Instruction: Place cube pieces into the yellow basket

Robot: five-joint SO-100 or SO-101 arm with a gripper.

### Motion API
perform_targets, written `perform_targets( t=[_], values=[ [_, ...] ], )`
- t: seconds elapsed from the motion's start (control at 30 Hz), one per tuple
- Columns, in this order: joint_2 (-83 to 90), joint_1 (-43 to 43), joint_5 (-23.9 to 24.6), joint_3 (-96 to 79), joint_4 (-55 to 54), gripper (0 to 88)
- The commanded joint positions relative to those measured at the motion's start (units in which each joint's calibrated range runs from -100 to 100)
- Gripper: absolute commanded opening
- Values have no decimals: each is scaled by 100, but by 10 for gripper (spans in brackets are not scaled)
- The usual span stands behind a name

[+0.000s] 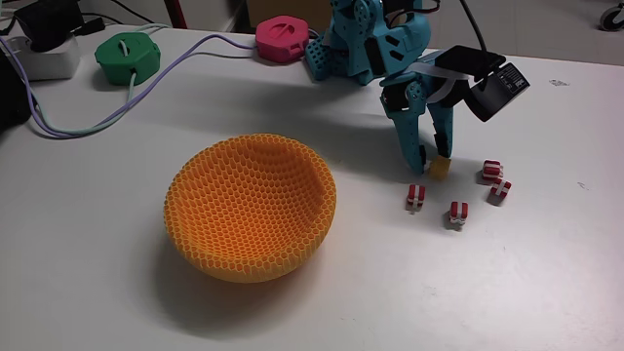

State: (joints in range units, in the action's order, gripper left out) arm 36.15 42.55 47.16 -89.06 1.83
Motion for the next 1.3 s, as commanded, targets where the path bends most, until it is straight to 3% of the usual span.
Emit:
perform_targets(
  t=[0.0, 0.27, 0.43, 0.53, 0.63, 0.9, 1.17, 1.2, 1.27],
  values=[
    [-130, -89, 10, 293, -183, 201],
    [-443, -99, 5, 486, -548, 165],
    [-471, -173, 59, 524, -600, 0],
    [-329, -257, -137, 717, -826, 0],
    [97, -527, -474, 1487, -348, 0],
    [1063, -2298, -1451, 3191, 434, 0],
    [40, -4554, -2227, 3634, 842, 0],
    [-121, -4749, -2310, 3692, 912, 39],
    [-358, -4889, -2691, 3923, 1216, 260]
  ],
)
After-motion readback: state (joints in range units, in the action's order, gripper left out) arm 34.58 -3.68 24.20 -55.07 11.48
